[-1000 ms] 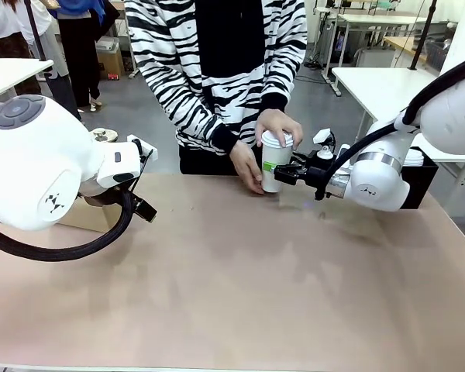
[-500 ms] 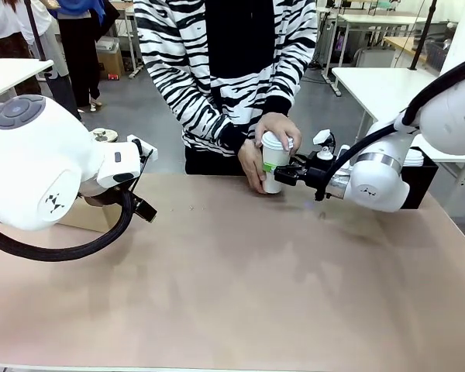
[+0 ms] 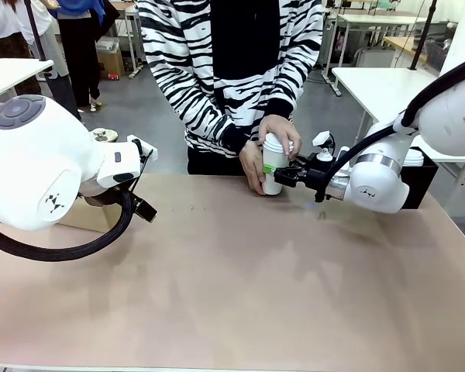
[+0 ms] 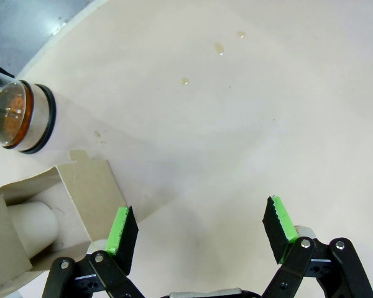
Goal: Pour a drink into a cup and package it in a carrier.
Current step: When a person places the Paper Cup Lid on the 600 ml Paper Cup , lift the 600 ml Paper Cup.
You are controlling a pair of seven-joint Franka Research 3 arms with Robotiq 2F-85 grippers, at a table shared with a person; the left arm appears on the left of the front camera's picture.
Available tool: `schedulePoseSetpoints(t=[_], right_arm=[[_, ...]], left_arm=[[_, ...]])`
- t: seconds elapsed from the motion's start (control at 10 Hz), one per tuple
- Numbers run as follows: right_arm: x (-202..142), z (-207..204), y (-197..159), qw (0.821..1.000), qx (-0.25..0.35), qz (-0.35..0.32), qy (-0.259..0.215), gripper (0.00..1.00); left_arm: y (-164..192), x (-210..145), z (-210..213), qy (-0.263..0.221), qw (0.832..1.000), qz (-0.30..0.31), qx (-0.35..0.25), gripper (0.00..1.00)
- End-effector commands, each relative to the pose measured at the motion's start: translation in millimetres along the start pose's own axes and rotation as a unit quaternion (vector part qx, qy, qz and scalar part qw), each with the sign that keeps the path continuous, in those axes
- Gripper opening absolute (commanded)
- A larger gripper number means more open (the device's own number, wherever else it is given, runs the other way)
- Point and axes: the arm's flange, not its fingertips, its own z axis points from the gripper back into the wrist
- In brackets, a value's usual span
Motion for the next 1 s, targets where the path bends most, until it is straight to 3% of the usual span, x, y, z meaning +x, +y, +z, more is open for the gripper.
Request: schedulePoseSetpoints(t=[0.0,0.9], right_arm=[[11.7,-4.3,0.8,1.0,-0.002,0.003,-0.013,0.8],[11.7,-4.3,0.8,1.0,-0.002,0.003,-0.013,0.8]], left_arm=[[-0.1,0.0,0.5,-0.001,1.0,0.0,-0.001,1.0],[-0.1,0.0,0.5,-0.001,1.0,0.0,-0.001,1.0]])
